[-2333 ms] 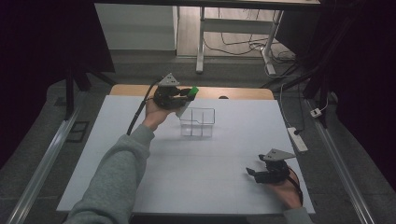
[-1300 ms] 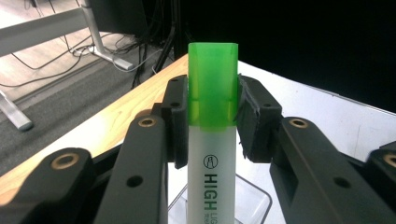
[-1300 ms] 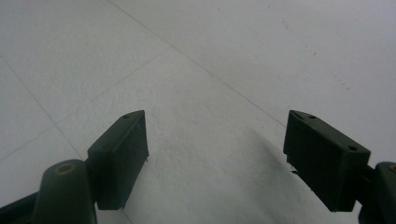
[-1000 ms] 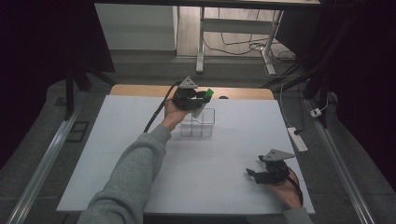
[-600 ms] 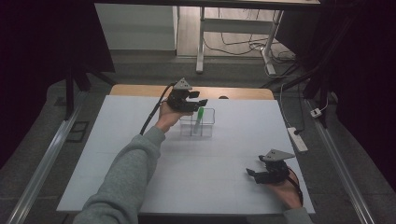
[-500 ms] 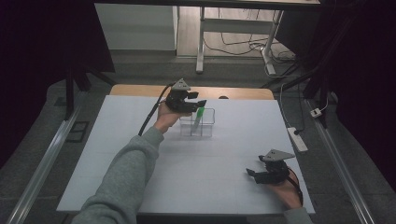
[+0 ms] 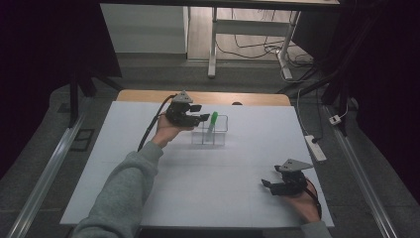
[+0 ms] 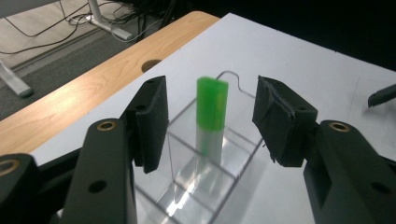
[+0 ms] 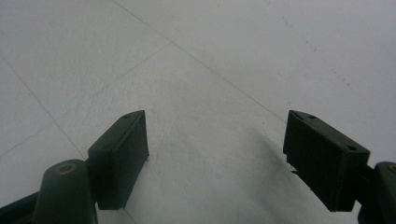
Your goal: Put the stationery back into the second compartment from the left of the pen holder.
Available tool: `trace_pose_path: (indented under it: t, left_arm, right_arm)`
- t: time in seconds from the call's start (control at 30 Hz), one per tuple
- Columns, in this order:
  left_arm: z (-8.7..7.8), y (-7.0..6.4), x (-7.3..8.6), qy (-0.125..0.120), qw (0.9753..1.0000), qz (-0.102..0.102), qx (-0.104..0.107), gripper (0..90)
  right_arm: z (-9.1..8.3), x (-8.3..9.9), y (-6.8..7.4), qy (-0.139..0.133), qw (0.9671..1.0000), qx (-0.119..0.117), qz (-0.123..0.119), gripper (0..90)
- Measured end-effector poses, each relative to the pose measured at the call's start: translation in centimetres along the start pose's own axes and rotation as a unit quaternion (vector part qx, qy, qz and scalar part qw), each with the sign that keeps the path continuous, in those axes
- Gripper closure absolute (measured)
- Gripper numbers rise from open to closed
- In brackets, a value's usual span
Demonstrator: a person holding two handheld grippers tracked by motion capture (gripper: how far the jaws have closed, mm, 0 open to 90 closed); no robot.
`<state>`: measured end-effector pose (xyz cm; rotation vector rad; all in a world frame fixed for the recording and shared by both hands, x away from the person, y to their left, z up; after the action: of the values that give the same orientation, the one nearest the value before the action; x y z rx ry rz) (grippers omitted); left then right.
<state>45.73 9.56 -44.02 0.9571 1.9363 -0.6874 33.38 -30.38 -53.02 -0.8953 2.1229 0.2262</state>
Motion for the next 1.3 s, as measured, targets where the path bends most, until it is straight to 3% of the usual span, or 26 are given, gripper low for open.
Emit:
trace_pose_path:
  t: [0.1, 0.33, 0.73, 0.83, 0.97, 1.3]
  left_arm:
    - [-0.8, -0.6, 0.7, 0.014, 0.9997, 0.015, -0.015, 44.9]
    - [-3.1, -1.5, 2.8, 0.026, 0.9993, 0.016, -0.023, 44.8]
    - [-8.2, -3.6, 7.9, 0.037, 0.9989, 0.003, -0.030, 44.3]
    - [-9.3, -4.0, 9.2, 0.041, 0.9987, -0.008, -0.030, 43.7]
    - [-10.4, -4.5, 10.9, 0.056, 0.9974, -0.012, -0.043, 43.3]
    - [-11.9, -5.5, 15.0, 0.068, 0.9960, -0.036, -0.045, 43.0]
  right_arm:
    - [-0.1, 0.0, 0.1, -0.003, 1.0000, 0.000, 0.001, 22.1]
    - [-0.1, 0.1, 0.0, -0.001, 1.0000, -0.003, 0.000, 22.1]
    - [-0.5, 0.3, 0.0, -0.006, 1.0000, 0.000, 0.006, 22.5]
    - [-0.6, 0.3, 0.0, -0.007, 0.9999, 0.005, 0.006, 22.6]
    - [-0.7, 0.3, -0.1, -0.008, 0.9999, 0.002, 0.005, 22.6]
    - [-1.2, 0.2, -0.3, -0.019, 0.9997, 0.012, 0.006, 23.3]
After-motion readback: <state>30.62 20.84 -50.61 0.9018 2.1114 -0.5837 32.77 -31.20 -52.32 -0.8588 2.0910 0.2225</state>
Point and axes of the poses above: each handheld gripper's, and its own axes: z roughly forward along the jaws, x roughly out of its underside, y roughly to its left, the point moved 1 cm from there along z, roughly forward along the jaws, and after that the axes turned 5 degrees about x, right-handed, at the moved point
